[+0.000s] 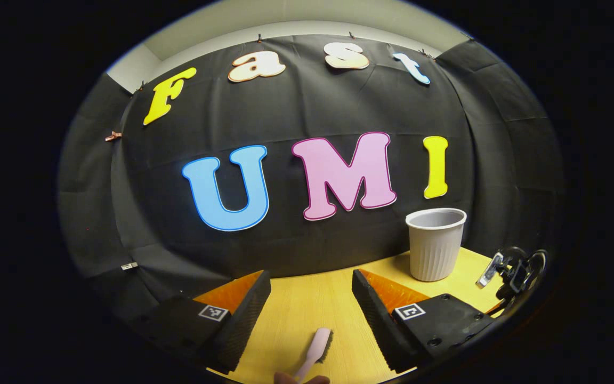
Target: Pick up the small broom and dustpan from the desktop, sweep the trash into the dustpan with the broom, and then empty the trash into the garbage bin.
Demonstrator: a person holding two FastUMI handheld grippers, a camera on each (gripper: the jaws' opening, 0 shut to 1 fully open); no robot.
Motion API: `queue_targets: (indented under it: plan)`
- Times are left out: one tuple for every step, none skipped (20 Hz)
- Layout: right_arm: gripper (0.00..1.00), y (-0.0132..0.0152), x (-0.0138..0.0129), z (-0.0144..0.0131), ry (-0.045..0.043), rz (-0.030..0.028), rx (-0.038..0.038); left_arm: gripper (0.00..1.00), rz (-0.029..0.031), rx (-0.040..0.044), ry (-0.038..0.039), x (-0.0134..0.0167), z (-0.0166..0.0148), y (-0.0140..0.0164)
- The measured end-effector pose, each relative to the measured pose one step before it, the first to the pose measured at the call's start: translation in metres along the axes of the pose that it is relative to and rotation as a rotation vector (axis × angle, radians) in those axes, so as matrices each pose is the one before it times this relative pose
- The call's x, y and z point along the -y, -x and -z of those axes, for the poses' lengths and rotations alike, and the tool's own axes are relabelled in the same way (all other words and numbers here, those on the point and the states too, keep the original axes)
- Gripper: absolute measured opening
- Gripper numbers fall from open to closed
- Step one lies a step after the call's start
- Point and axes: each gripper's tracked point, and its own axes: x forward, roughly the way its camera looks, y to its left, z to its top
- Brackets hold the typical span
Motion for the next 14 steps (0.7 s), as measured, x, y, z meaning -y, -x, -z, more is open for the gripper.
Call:
queue_targets:
  plan:
    - [0.83, -0.00873, -0.00216, 0.00186, -0.01402, -0.00541, -0.0197, 0.97, -0.00235, -0.00495, 0.00297, 0.00073, 0.00203, -0.00024]
    - [0.8, -0.00682, 0.00068, 0.00122, -0.00906, 0.00352, -0.01367, 0.97, -0.00272, -0.00399, 0.00059, 0.00051, 0.0021, 0.00165]
    - [0.77, -0.00496, -0.0002, -0.00033, -0.0062, 0.00117, -0.01159, 0.97, -0.001, -0.00414, -0.00053, -0.00071, -0.00016, 0.00011]
    - [0.73, -0.00507, -0.0007, -0.00174, -0.00579, 0.00028, -0.00643, 0.97, -0.00097, -0.00243, -0.00193, 0.00056, 0.00226, 0.00101]
    - [0.7, -0.0019, -0.00158, -0.00197, -0.00054, -0.00262, -0.00769, 0.97, -0.00006, -0.00112, -0.00267, -0.00107, -0.00035, -0.00004]
    - [0.71, -0.0043, -0.00105, -0.0019, 0.00207, 0.00107, -0.00543, 0.97, -0.00117, 0.0005, -0.00326, 0.00005, 0.0012, -0.00056]
    - [0.71, -0.00216, 0.00091, -0.00239, 0.00359, 0.00758, -0.00341, 0.97, -0.00234, -0.00039, -0.00213, -0.00143, -0.00044, -0.00055]
    - [0.65, -0.00388, 0.00232, -0.0019, 0.00595, 0.01195, -0.00381, 0.97, -0.00203, -0.0017, -0.00047, 0.00051, 0.00184, 0.00005]
    - [0.62, -0.00583, 0.00014, -0.00109, 0.00722, 0.00003, -0.00553, 0.97, -0.00168, -0.00252, 0.0021, -0.00053, -0.00009, 0.00005]
    - [0.44, -0.00002, -0.00241, -0.00041, -0.00042, -0.00678, -0.00166, 0.97, -0.0008, -0.00201, 0.00175, 0.00104, 0.00132, 0.00014]
    - [0.39, 0.00619, -0.00098, -0.00246, 0.01082, -0.00596, -0.00533, 0.97, -0.00213, -0.00026, 0.0003, -0.00074, -0.00057, 0.00015]
    - [0.38, -0.00203, -0.00081, -0.00203, 0.00659, -0.00922, 0.00597, 0.97, -0.00162, -0.00069, -0.00101, 0.00026, 0.00162, -0.00081]
    - [0.37, 0.002, -0.00229, -0.00267, 0.00484, -0.01408, 0.0131, 0.97, -0.00074, -0.00384, -0.00226, -0.00061, 0.00083, -0.00016]
    - [0.33, 0.00015, -0.00102, -0.00212, 0.00814, -0.01236, 0.01452, 0.98, -0.0017, -0.00404, -0.00355, -0.00023, 0.00207, 0.00065]
